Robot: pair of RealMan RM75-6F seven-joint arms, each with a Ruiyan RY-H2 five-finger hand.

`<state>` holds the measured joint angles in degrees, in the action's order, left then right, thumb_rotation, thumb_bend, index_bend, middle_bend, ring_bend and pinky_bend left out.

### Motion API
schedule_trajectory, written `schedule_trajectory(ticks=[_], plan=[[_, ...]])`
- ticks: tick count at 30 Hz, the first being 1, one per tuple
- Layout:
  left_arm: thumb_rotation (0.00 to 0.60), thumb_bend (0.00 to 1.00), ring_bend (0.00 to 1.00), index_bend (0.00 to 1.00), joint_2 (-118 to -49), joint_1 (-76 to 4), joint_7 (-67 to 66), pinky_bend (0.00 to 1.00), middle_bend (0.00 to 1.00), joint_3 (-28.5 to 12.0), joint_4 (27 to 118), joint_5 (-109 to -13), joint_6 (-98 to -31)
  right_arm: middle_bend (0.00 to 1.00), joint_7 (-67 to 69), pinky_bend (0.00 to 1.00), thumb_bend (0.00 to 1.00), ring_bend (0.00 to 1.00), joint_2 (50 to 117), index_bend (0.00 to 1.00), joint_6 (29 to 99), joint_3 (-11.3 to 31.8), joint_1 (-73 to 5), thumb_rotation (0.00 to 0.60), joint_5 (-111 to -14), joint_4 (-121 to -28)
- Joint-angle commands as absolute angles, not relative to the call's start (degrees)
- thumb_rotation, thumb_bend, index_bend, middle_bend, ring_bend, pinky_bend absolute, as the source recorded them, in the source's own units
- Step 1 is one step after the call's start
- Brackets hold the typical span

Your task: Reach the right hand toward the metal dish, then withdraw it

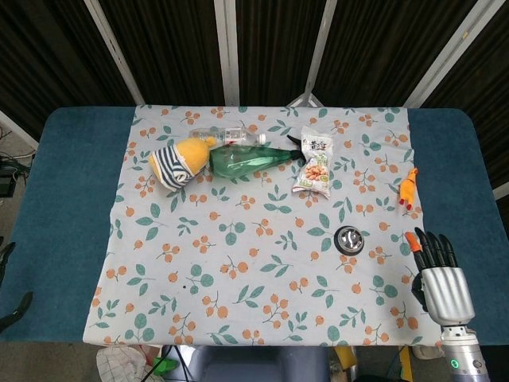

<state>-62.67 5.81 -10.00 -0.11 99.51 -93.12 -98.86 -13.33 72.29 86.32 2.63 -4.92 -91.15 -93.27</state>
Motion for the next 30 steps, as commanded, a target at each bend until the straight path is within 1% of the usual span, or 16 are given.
schedule_trajectory(ticks=[1,10,17,23,30], plan=[[0.6,0.4,0.03,0.05,-62.55,5.86,-9.71,0.16,0.0,-0.21,99.55,-92.95,-98.89,0.0,-15.49,0.0,1.0,0.0,74.62,0.02,81.99,3.51,-7.64,0.6,-89.95,-92.85],[0.6,0.4,0.03,0.05,-62.28,5.86,-9.29,0.16,0.0,-0.38,99.62,-92.47,-98.59,0.0,-21.63,0.0,1.0,0.0,79.95,0.02,74.89,7.76,-13.58,0.6,-84.97,-91.5],[0.6,0.4,0.03,0.05,-62.21,5.99,-9.51,0.16,0.0,-0.47,99.64,-92.26,-98.63,0.0,-22.09,0.0,1.0,0.0,85.07,0.02,67.81,10.01,-18.68,0.6,-80.17,-86.23],[0.6,0.4,0.03,0.05,-62.5,5.77,-10.48,0.16,0.0,-0.63,99.77,-91.85,-98.02,0.0,-21.22,0.0,1.0,0.0,88.76,0.02,64.0,10.26,-21.13,0.6,-77.49,-81.62],[0.6,0.4,0.03,0.05,-62.91,5.43,-11.61,0.16,0.0,-1.08,99.86,-91.08,-97.42,0.0,-20.15,0.0,1.0,0.0,91.71,0.02,61.48,10.28,-23.12,0.6,-75.88,-77.26]])
